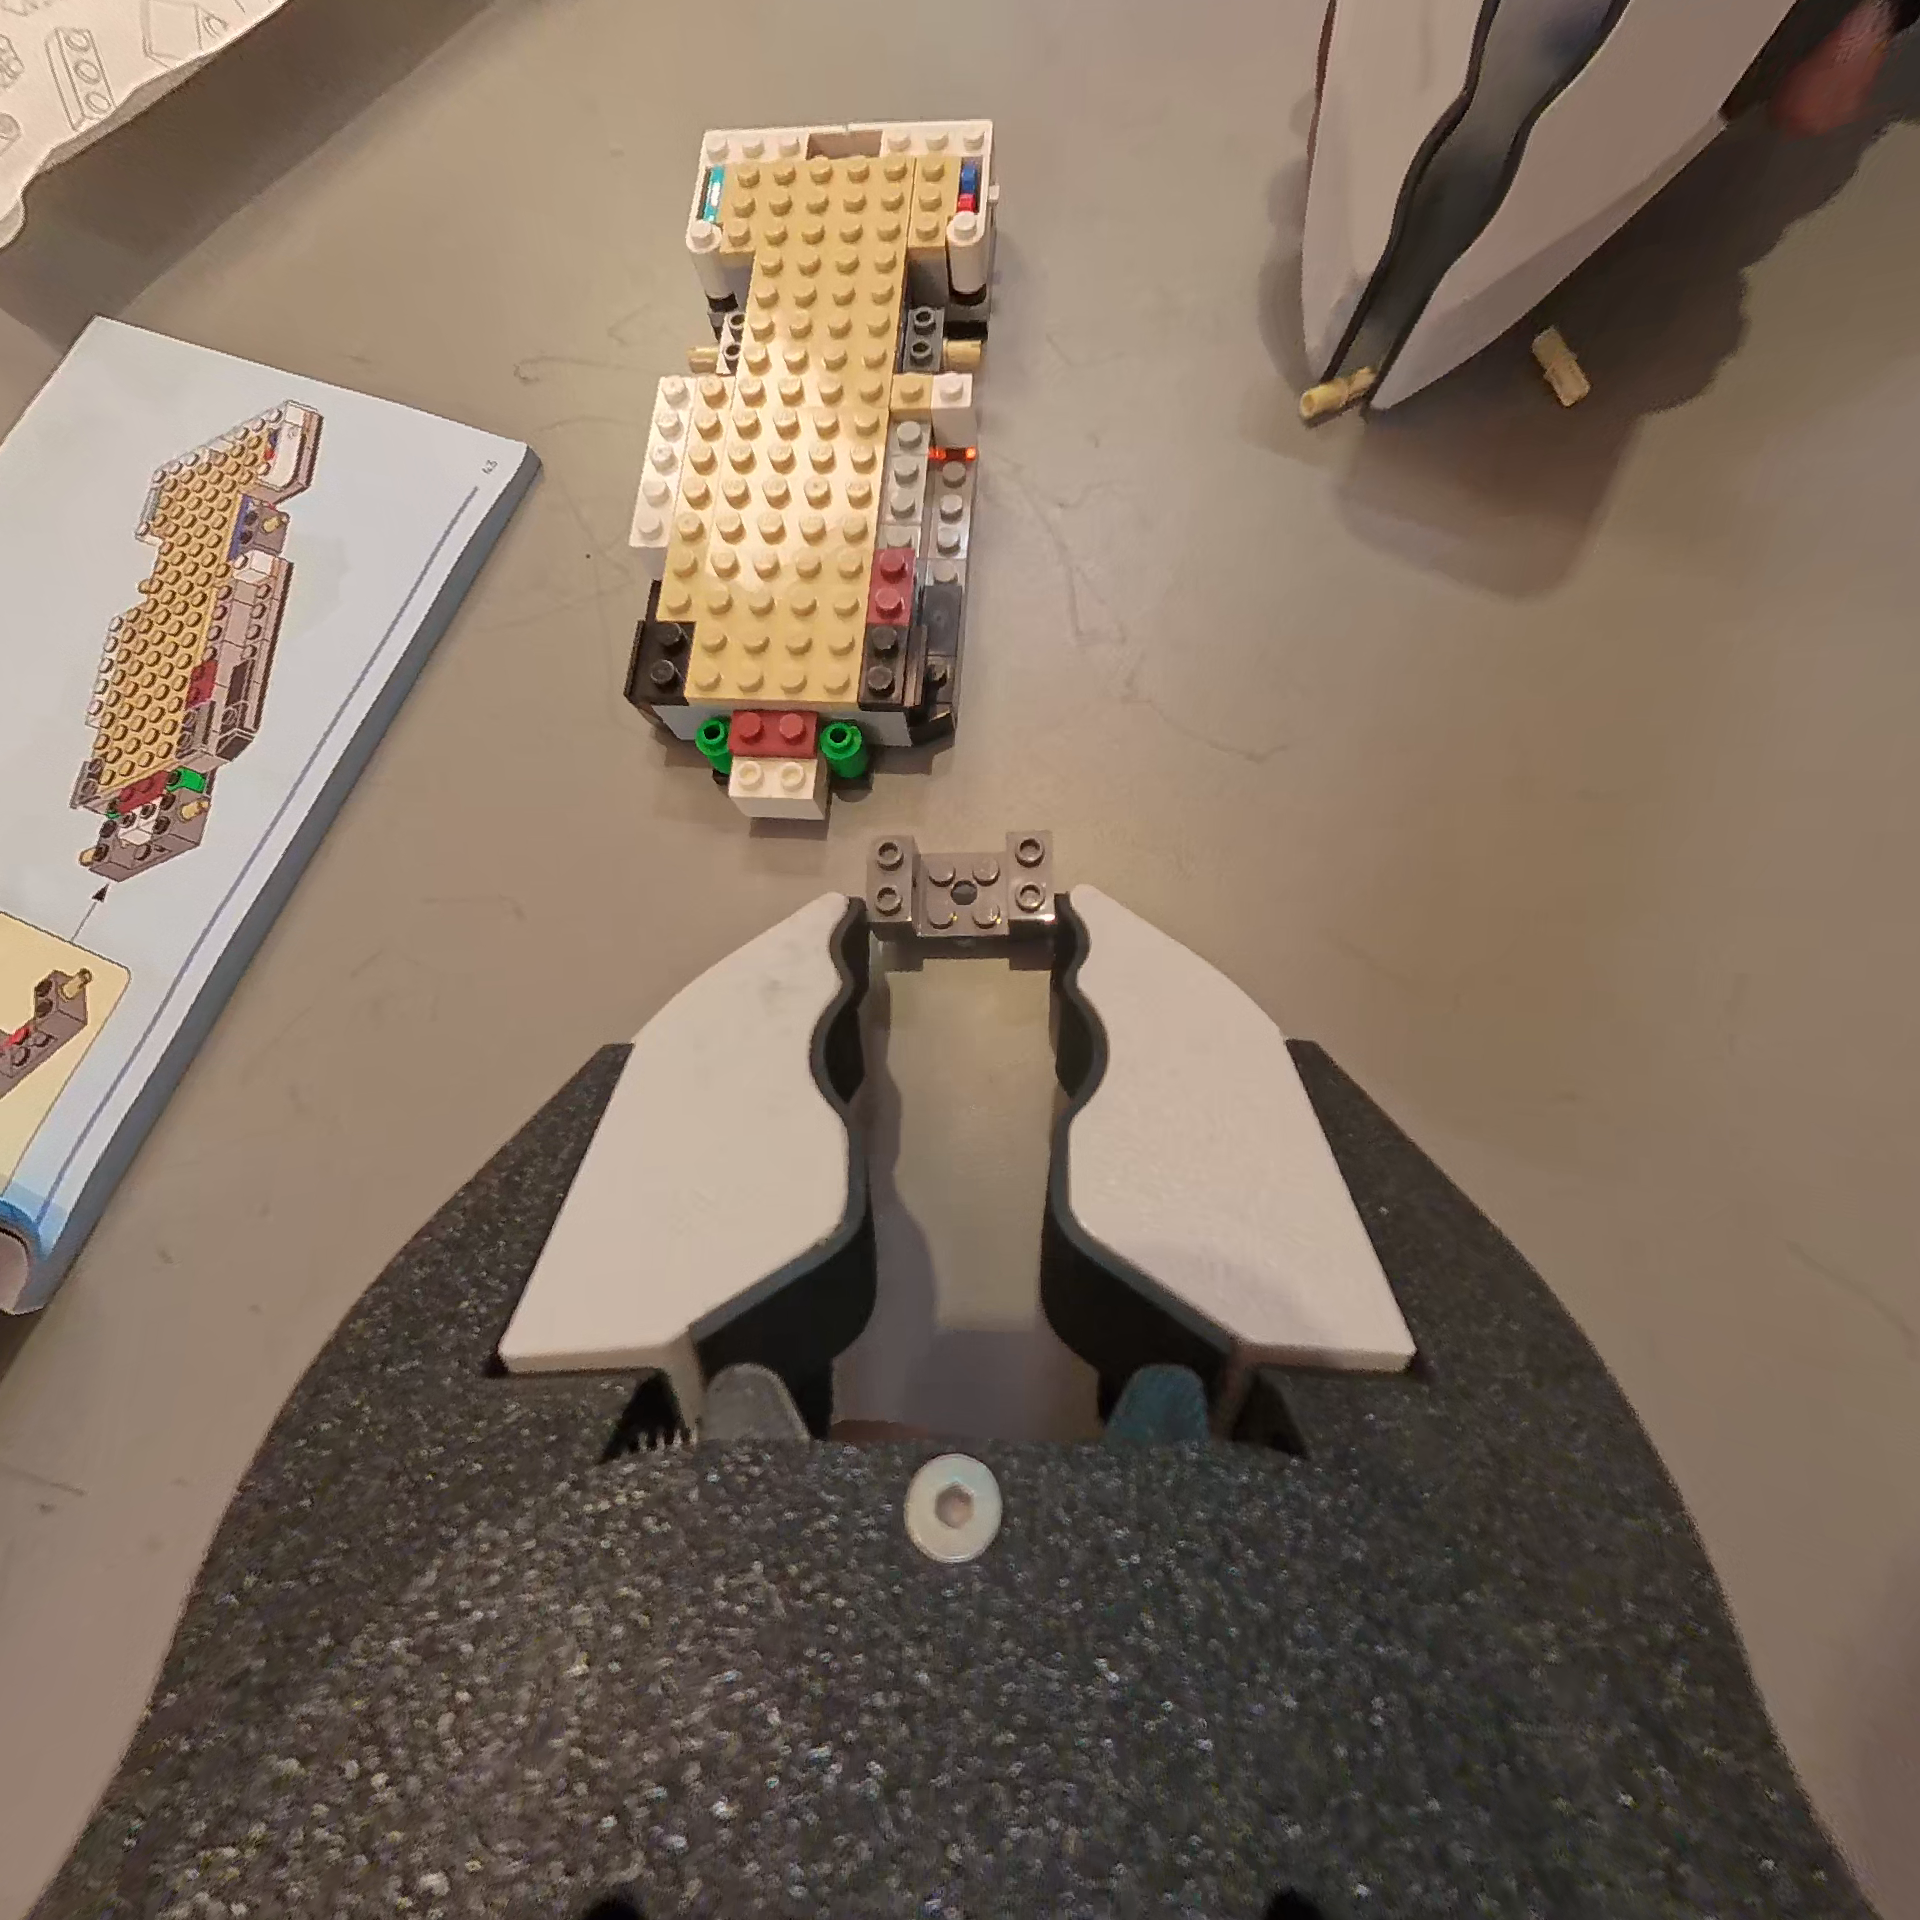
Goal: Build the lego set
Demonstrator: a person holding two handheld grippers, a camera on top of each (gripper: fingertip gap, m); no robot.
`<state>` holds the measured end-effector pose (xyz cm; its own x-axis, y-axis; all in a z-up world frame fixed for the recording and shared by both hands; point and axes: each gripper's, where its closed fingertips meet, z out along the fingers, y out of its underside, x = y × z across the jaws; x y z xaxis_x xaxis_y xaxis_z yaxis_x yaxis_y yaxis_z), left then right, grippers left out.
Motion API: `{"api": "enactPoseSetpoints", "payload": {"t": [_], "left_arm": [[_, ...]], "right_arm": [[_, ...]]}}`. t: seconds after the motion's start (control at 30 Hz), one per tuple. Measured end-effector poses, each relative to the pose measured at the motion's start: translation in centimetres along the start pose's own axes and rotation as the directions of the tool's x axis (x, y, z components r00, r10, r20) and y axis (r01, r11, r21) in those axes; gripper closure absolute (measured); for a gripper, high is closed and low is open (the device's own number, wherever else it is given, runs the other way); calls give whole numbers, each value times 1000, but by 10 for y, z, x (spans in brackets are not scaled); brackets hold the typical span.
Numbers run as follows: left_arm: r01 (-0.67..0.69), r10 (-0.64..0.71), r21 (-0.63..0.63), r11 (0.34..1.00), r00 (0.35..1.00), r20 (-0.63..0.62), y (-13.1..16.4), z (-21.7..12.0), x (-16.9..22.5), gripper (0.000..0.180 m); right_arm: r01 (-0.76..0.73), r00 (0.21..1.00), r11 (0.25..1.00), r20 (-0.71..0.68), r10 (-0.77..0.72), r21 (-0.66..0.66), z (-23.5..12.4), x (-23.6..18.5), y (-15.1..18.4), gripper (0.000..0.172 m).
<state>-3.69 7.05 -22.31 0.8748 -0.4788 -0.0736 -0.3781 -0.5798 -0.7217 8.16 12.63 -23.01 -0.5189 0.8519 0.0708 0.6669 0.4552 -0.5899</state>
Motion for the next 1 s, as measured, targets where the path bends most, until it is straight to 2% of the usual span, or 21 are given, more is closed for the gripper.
{"api": "enactPoseSetpoints", "payload": {"t": [0.27, 0.57, 0.7, 1.0], "left_arm": [[26, -25, 33, 999, 999, -20, -8, 0, 6, 147], [-36, 35, -20, 999, 998, -52, -2, 6, 17, 146], [-37, 36, -20, 999, 998, -53, -2, 5, 18, 146], [-52, 50, -32, 998, 997, -52, -1, 6, 20, 146]], "right_arm": [[27, 999, 998, -33, -25, 58, 9, -5, -20, 167], [296, 954, 952, -74, -291, 73, 22, -16, -39, 166], [277, 959, 956, -86, -269, 98, 16, -13, -39, 161], [261, 960, 964, -124, -252, 55, 19, -1, -35, 161]]}}
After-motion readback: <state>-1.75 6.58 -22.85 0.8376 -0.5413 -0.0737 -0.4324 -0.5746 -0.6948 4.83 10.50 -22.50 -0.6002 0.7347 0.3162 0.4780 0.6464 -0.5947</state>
